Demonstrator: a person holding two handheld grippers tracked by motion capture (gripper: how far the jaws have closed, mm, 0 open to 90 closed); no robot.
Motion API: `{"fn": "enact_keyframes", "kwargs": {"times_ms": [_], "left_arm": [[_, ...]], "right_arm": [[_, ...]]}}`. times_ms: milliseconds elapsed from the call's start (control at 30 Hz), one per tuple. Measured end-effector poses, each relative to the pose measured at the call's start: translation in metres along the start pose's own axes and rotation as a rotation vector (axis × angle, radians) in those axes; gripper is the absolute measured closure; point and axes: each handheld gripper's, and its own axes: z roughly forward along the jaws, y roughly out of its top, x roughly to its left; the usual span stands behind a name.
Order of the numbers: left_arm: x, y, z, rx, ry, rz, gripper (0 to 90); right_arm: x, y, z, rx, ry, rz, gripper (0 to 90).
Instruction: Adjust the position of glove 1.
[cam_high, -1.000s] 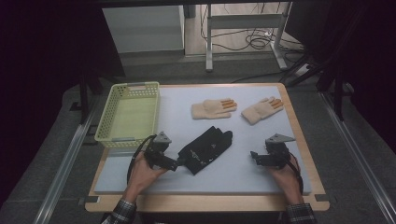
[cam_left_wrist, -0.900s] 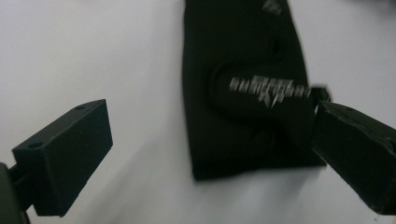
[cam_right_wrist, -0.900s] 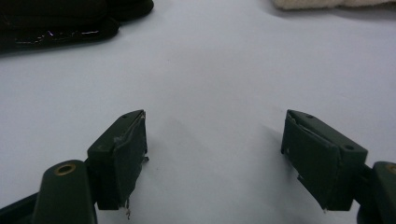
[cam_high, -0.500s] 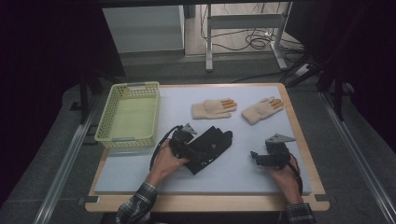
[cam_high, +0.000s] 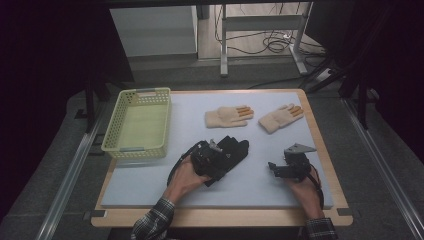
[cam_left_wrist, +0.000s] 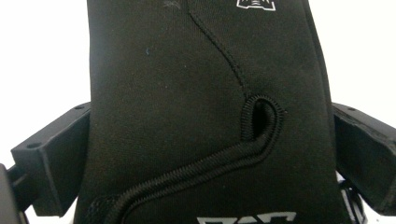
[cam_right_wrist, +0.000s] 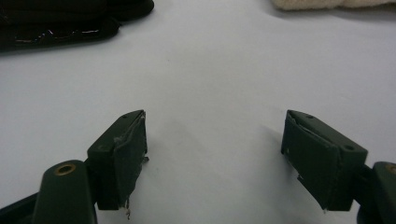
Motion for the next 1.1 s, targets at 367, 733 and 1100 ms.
{"fn": "enact_keyframes", "kwargs": {"times_ms": [367, 733, 1100], "left_arm": [[0.009, 0.001, -0.012, -0.01, 0.022, -0.053, 43.2], [0.006, 0.008, -0.025, -0.045, 0.062, -0.069, 66.3], [0.026, 0.03, -0.069, -0.099, 0.135, -0.13, 65.0]], "right_arm": [[0.0, 0.0, 0.0, 0.001, -0.001, -0.001, 22.1], [0.0, 0.0, 0.0, 0.001, -0.001, -0.001, 22.1], [0.0, 0.0, 0.0, 0.0, -0.002, -0.002, 22.1]]}}
